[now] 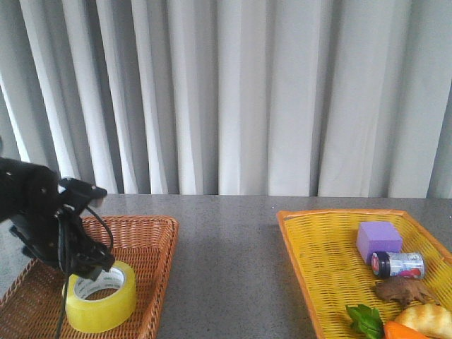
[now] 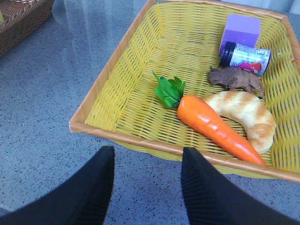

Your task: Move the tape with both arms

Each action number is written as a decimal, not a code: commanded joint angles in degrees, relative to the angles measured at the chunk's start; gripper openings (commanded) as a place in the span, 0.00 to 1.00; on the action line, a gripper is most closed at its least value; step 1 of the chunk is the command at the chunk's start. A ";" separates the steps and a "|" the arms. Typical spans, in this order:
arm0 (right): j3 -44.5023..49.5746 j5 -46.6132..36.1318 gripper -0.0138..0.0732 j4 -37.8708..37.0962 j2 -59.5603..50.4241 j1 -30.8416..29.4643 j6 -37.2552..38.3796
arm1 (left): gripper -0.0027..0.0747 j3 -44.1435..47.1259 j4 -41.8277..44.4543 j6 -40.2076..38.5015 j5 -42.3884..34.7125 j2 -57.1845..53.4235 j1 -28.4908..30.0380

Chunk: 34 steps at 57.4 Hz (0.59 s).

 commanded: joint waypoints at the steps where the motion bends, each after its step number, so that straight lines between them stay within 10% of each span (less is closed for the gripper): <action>1: -1.40 -3.76 0.54 -0.20 0.36 -0.30 0.00 | 0.80 -1.70 -0.30 -0.34 0.03 -7.41 -0.39; 34: -1.40 -3.76 0.54 -0.20 0.36 -0.30 -0.04 | 0.79 27.20 -6.17 -0.35 -8.28 -41.41 -0.39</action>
